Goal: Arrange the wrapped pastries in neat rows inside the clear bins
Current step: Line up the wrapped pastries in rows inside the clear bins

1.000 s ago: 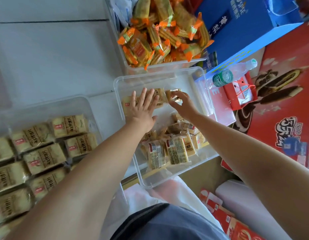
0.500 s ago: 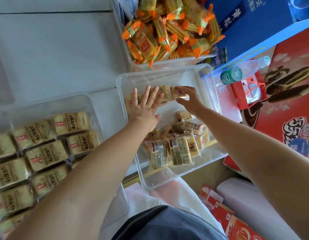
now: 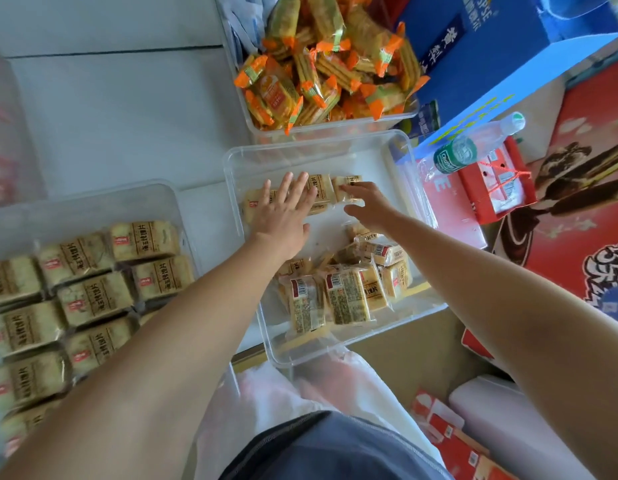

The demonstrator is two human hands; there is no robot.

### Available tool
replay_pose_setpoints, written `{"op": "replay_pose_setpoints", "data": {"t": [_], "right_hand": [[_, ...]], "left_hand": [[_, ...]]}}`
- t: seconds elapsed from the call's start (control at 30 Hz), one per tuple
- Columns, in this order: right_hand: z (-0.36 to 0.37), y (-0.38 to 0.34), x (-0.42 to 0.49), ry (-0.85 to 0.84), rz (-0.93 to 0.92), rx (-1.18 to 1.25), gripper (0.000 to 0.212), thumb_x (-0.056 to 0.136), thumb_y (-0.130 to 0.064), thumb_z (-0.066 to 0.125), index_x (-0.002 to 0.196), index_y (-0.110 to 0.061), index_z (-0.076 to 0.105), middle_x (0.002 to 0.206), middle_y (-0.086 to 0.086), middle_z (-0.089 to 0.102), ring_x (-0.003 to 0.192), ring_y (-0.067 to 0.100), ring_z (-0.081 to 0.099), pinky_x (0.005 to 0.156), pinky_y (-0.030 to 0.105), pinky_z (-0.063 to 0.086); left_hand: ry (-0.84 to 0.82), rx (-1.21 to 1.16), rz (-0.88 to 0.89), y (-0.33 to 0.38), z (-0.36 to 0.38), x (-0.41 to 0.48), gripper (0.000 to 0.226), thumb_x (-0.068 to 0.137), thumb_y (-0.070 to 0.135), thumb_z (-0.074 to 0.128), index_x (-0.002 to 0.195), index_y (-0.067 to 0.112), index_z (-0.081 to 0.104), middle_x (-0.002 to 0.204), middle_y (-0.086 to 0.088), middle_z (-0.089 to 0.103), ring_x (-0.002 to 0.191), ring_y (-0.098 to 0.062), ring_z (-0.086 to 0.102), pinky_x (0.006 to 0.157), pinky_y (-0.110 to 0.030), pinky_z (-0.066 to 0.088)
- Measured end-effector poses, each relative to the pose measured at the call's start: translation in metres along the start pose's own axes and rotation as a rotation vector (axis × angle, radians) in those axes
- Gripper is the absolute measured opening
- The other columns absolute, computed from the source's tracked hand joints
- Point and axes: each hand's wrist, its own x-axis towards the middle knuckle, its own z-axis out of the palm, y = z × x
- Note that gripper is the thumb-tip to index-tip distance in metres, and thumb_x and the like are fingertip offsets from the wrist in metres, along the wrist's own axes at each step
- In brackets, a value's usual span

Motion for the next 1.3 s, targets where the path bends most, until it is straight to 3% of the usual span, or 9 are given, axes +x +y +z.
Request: {"op": "replay_pose_setpoints", "data": {"t": [0.1,0.2,0.47,0.6,0.73,0.9,1.03,1.2,1.3], "right_hand": [[-0.005,-0.010,-0.009,0.169,-0.117,0.125,0.029,0.090,-0.015,0.059,0.119,-0.012,0.062,0.124,0.009,0.051,0.106,0.022,0.055,0.095,0.033,0.043],[-0.012,-0.028,-0.029,0.052,-0.228,0.219,0.019,0.089,-0.015,0.061,0.108,-0.013,0.066,0.105,0.003,0.064,0.084,0.012,0.061,0.076,0.030,0.050],[0.008,-0.058,-0.097,-0.629,-0.348,-0.199,0.036,0.080,-0.038,0.071,0.111,-0.021,0.064,0.101,-0.014,0.064,0.092,0.001,0.058,0.082,0.021,0.040],[0.024,-0.059,-0.104,-0.517,-0.402,-0.299,0.019,0.078,-0.031,0.072,0.092,-0.022,0.062,0.093,-0.018,0.051,0.088,0.005,0.048,0.086,0.033,0.040],[0.012,-0.052,-0.099,-0.435,-0.336,0.006,0.017,0.082,-0.025,0.069,0.090,-0.021,0.054,0.105,-0.005,0.062,0.102,0.015,0.059,0.087,0.030,0.046],[-0.008,-0.048,-0.086,-0.006,-0.167,0.435,0.021,0.081,-0.022,0.069,0.083,-0.021,0.048,0.095,0.008,0.064,0.077,0.017,0.056,0.067,0.031,0.044],[-0.014,-0.044,-0.085,-0.063,-0.069,0.655,0.032,0.082,-0.023,0.070,0.103,-0.015,0.047,0.084,0.005,0.060,0.069,0.016,0.059,0.067,0.029,0.052],[-0.023,-0.036,-0.086,-0.143,-0.026,0.828,0.036,0.092,-0.029,0.058,0.117,-0.008,0.044,0.095,0.019,0.061,0.066,0.020,0.065,0.057,0.025,0.053],[-0.030,-0.027,-0.079,-0.209,-0.038,0.909,0.032,0.097,-0.041,0.044,0.114,-0.015,0.052,0.100,0.012,0.060,0.086,0.021,0.064,0.077,0.034,0.052]], "left_hand": [[0.134,-0.043,0.013,0.002,-0.019,-0.014,0.052,0.101,0.031,0.037,0.148,0.009,0.031,0.162,-0.013,0.005,0.150,-0.031,0.002,0.121,-0.049,0.008],[0.277,-0.012,0.026,-0.001,-0.035,-0.034,0.042,0.099,0.026,0.043,0.136,0.007,0.050,0.156,-0.015,0.028,0.147,-0.032,0.016,0.119,-0.048,0.011],[0.236,0.074,-0.159,-0.016,-0.016,-0.088,0.056,0.103,0.034,0.022,0.154,0.010,0.017,0.163,-0.009,-0.001,0.150,-0.025,-0.009,0.121,-0.048,-0.002],[0.213,0.055,-0.151,-0.015,-0.009,-0.098,0.057,0.104,0.035,0.018,0.155,0.010,0.013,0.163,-0.007,-0.004,0.149,-0.023,-0.014,0.121,-0.047,-0.004],[0.226,0.019,-0.133,-0.013,-0.009,-0.103,0.054,0.104,0.034,0.020,0.153,0.010,0.020,0.163,-0.006,0.003,0.150,-0.022,-0.010,0.121,-0.048,-0.003],[0.463,-0.120,0.031,-0.005,-0.020,-0.096,0.048,0.096,0.035,0.049,0.136,0.010,0.051,0.140,-0.013,0.050,0.132,-0.030,0.042,0.112,-0.045,0.028],[0.370,-0.359,0.044,0.018,-0.031,-0.078,0.077,0.079,0.051,0.071,0.141,0.015,0.045,0.132,-0.010,0.051,0.118,-0.027,0.049,0.097,-0.039,0.039],[0.416,-0.411,0.032,0.026,-0.041,-0.058,0.046,0.084,0.033,0.069,0.122,0.011,0.056,0.116,-0.009,0.058,0.102,-0.026,0.057,0.080,-0.037,0.047],[0.324,-0.606,-0.014,0.025,-0.043,-0.047,0.033,0.090,0.031,0.063,0.115,0.010,0.060,0.102,-0.009,0.067,0.087,-0.028,0.064,0.071,-0.036,0.051]]}}
